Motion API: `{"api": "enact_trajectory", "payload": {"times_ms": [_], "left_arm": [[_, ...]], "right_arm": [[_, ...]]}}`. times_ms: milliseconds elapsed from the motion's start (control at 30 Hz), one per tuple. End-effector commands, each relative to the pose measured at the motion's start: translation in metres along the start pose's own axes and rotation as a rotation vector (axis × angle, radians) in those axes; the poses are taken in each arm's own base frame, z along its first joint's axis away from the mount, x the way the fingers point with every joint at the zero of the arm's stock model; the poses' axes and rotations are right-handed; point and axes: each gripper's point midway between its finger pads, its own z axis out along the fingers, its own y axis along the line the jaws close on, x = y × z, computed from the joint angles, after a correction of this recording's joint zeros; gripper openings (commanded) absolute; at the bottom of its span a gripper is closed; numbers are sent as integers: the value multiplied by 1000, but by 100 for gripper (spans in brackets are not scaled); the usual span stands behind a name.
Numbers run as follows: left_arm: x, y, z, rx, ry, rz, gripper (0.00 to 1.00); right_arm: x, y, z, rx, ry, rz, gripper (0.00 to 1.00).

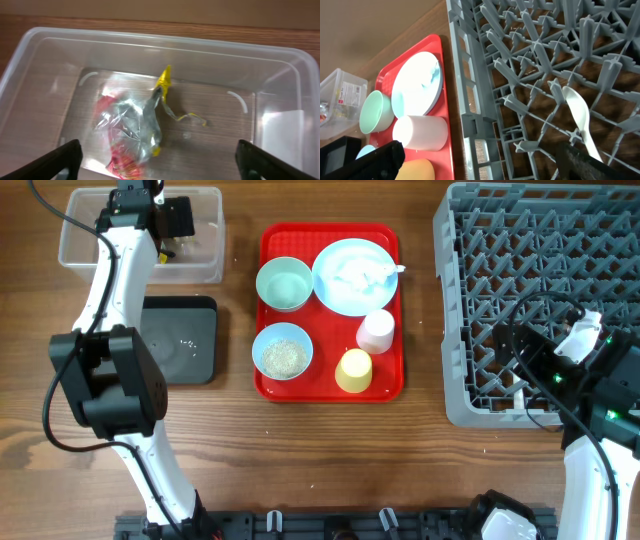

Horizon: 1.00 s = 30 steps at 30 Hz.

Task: Sort waste into correct bins and load items into the dishwasher rack
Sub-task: 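Reach the left gripper to the white tissue on the plate and grasp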

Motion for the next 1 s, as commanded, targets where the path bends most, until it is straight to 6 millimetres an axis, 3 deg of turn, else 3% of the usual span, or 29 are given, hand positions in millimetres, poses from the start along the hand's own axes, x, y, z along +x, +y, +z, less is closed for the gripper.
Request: {"api": "enact_trajectory", "payload": {"times_ms": [0,67,200,300,433,567,700,800,833,867,900,933,967], "left_arm": [[-1,-26,-3,71,-9,26,100],[-8,-46,-16,97,-32,55,100],[-11,-142,-65,323,-78,210,100],[16,-244,-102,544,-95,409,100],[67,-330,-111,644,-80,594,100],[109,-374,-93,683,-42,656,100],[140,-388,-67,687,9,676,100],[148,-389,-58,685,25,680,97],[148,-389,-57,684,25,680,88],[147,-390,-58,686,17,678,52],[145,-391,-58,687,11,677,24],[145,-392,-59,692,8,675,4],[145,-393,-59,693,10,669,4]], "right_arm": [[-5,-1,-1,11,-10,6,100],[-5,-1,-1,11,-11,6,100],[-5,-1,-1,11,-11,7,100],[-4,-2,-1,12,-6,9,100],[-3,-2,-1,13,-2,11,100],[0,-3,-1,20,11,16,100],[2,-5,-1,28,17,21,100],[2,-6,-1,33,18,23,100],[3,-6,-2,36,20,24,100],[3,-6,-2,36,22,25,100],[4,-6,-2,37,23,26,100],[4,-6,-2,37,24,27,100],[4,-6,-2,37,26,28,100]]}}
